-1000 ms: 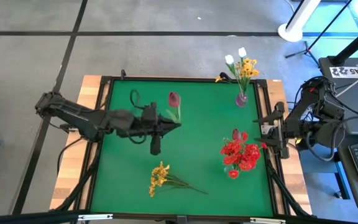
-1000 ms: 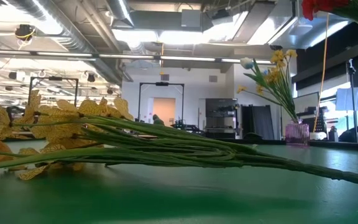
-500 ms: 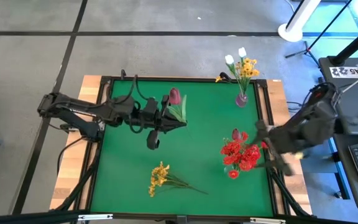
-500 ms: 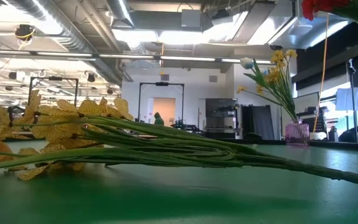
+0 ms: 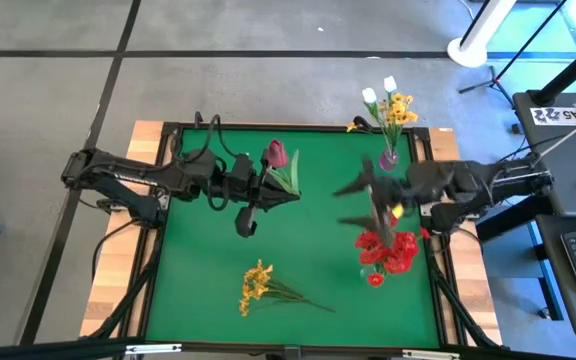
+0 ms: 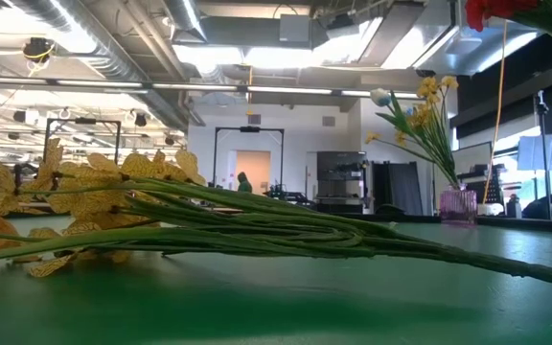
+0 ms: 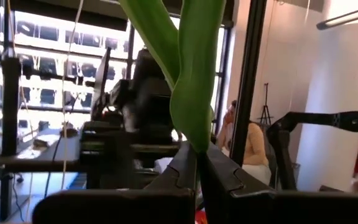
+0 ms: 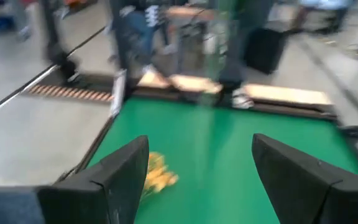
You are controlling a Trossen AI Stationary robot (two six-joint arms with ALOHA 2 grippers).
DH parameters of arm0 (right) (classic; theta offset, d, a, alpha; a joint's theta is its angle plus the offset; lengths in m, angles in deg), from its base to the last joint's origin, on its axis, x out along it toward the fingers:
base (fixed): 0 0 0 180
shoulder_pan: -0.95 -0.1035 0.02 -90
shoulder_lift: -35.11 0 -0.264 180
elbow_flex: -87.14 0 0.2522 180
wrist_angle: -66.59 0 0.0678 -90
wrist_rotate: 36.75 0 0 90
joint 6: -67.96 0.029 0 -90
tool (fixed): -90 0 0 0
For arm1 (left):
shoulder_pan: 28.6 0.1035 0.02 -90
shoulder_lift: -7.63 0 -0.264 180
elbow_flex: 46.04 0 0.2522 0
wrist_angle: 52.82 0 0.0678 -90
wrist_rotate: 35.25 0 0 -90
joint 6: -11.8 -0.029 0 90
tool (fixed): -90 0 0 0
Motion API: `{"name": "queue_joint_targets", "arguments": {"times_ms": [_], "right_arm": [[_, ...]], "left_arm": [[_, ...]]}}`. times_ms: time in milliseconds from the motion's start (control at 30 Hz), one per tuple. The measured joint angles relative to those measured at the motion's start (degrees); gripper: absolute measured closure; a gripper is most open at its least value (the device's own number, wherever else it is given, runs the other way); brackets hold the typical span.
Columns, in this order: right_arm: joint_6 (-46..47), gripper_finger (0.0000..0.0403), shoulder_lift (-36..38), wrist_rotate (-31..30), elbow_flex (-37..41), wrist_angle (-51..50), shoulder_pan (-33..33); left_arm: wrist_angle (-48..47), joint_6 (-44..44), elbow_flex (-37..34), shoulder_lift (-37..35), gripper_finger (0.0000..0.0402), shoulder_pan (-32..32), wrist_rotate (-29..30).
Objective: Sort flowers into vase by color
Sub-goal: Put the red tulip into the transparent vase
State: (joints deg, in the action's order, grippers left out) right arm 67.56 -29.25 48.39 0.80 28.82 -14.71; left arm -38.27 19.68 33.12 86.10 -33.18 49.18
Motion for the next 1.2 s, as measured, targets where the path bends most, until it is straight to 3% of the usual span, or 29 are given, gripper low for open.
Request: {"name": "queue_joint_targets", "arguments": {"times_ms": [233,733,867,1200], "right_arm": [[3.49,0.0118,-1.81,10.9,-0.06,8.99,9.55],[4.69,0.0122,-9.77,13.49,0.0,13.58,10.59],[4.73,0.0151,-9.72,13.45,0.0,13.48,10.56],[4.82,0.0267,-9.51,13.38,0.0,13.02,10.56]], "left_arm": [[1.56,-1.0,0.02,0.0,0.0401,2.6,0.04],[1.42,-1.05,0.02,2.26,0.0401,4.62,-1.55],[-0.61,-1.05,0.02,2.25,0.0401,4.03,-1.58],[-2.43,-1.03,0.02,2.25,0.0401,3.3,-1.49]]}}
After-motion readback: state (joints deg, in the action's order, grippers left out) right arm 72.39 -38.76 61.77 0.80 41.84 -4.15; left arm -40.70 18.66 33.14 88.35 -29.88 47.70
